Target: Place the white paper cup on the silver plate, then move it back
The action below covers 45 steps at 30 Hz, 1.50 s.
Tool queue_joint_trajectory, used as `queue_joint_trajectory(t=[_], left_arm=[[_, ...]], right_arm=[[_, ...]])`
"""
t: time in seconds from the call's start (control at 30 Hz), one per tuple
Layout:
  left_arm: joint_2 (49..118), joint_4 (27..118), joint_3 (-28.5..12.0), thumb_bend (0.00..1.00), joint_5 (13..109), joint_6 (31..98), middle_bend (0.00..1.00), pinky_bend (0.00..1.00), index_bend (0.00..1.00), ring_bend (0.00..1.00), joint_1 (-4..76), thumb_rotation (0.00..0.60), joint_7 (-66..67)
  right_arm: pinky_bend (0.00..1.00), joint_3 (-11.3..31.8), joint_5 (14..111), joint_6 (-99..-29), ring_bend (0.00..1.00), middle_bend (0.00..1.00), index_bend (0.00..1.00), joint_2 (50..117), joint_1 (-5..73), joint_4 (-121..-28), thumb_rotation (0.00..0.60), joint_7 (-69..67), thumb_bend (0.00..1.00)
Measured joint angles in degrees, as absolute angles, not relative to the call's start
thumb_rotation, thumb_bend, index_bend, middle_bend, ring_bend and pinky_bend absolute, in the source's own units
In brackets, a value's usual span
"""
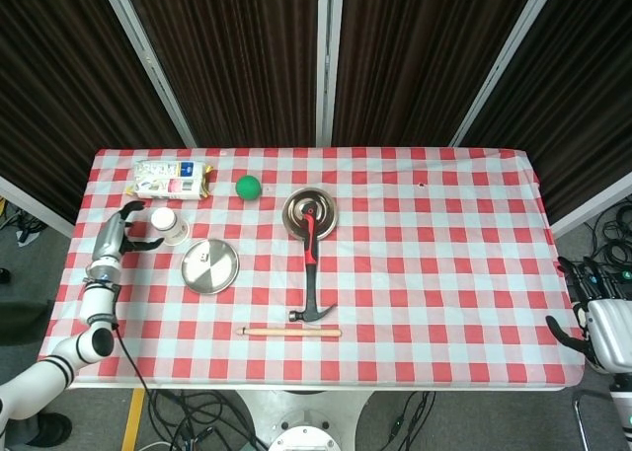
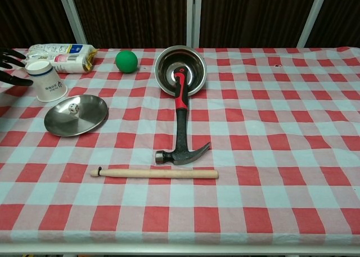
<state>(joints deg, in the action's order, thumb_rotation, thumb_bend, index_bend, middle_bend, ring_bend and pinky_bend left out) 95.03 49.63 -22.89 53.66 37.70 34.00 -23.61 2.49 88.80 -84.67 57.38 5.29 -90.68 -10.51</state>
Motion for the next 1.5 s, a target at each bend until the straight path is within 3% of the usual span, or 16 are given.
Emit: queue_joint_trajectory(t=[0.2,0.63,0.87,1.2,1.5], left_arm=[[97.54,45.30,-23.39,0.17,55.10,35.31,0.18,0.23,0.26,0.10,35.93,0.600,-27.02],[99.42,41.92,-24.57,0.28,57.73,35.93,0.31,0.25,0.51,0.16,36.51,0.600,-33.58],[97.27,47.51,-23.61,0.29,61.11,40.38,0.31,0.26,0.50,0.16,34.95,0.600,-34.25],[89.91,66.87,-17.15,0.28,69.88,46.90,0.31,0.24,0.50,0.16,31.29,0.600,-32.33],[90.96,65.85,-14.34,0.28,69.94,46.44,0.31,0.22,0.50,0.16,31.50,0.600,-29.38]], right_arm=[[0.13,2.58,88.62,-84.37,0.00,0.20,0.05,57.38,5.42,-91.11,0.600,-9.96,0.21],[0.13,2.62,88.47,-84.26,0.00,0.20,0.05,57.41,5.32,-91.52,0.600,-9.58,0.21],[0.13,2.55,88.98,-84.42,0.00,0.20,0.05,57.35,5.35,-91.64,0.600,-9.56,0.21],[0.13,2.18,89.68,-84.47,0.00,0.20,0.05,57.72,5.33,-91.10,0.600,-10.41,0.21],[0.13,1.99,89.80,-84.71,0.00,0.20,0.05,57.81,5.07,-90.81,0.600,-10.98,0.21]])
